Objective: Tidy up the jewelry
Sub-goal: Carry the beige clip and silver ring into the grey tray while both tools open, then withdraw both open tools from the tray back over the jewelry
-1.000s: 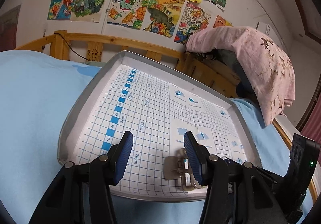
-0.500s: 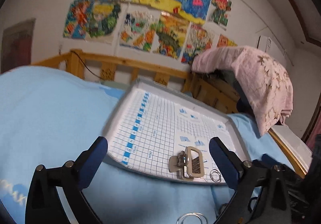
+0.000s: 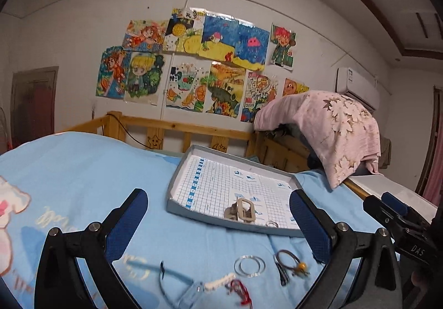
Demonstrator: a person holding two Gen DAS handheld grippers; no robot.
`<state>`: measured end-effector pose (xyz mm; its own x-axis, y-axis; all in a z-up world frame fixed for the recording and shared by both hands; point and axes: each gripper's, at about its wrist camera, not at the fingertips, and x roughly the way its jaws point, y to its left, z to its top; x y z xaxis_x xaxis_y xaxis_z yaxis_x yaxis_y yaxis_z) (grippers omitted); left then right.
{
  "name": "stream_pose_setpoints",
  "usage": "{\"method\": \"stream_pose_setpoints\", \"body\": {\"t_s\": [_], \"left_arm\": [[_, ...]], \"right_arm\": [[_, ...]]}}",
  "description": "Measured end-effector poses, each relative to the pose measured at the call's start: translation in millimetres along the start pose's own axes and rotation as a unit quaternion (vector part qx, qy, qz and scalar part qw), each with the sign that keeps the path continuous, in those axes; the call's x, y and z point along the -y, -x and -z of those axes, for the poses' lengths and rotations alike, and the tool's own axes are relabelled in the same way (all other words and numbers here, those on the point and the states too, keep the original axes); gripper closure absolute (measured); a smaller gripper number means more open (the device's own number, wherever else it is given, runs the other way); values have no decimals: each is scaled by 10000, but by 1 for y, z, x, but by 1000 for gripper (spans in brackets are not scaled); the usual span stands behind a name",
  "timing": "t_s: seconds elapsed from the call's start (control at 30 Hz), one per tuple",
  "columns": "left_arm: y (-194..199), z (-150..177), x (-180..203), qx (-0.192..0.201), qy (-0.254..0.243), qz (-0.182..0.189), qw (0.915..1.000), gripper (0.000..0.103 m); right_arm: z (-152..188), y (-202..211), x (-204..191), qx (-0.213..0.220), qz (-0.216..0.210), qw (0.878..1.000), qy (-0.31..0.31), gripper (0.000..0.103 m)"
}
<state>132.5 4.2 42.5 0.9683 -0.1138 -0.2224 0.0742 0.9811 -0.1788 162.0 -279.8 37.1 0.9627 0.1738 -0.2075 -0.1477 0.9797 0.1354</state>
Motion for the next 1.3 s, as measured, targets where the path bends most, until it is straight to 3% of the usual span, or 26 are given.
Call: {"method": "stream_pose_setpoints", "body": {"t_s": [0.27, 0.67, 1.07, 1.3], "left_arm": [[42, 22, -2, -156, -197, -196, 9995, 0], [78, 54, -4, -430, -478, -346, 9973, 0], [74, 51, -11, -479, -284, -425, 9975, 0], [54, 41, -19, -649, -199, -692, 9953, 0]], "right_arm": [[20, 53, -15, 3, 40, 9997, 229, 2], [53, 84, -29, -338, 55, 9987, 375, 2], [52, 85, -38, -299, -9, 9987, 414, 1], [40, 70, -44, -154, -51, 9985, 519, 2]]}}
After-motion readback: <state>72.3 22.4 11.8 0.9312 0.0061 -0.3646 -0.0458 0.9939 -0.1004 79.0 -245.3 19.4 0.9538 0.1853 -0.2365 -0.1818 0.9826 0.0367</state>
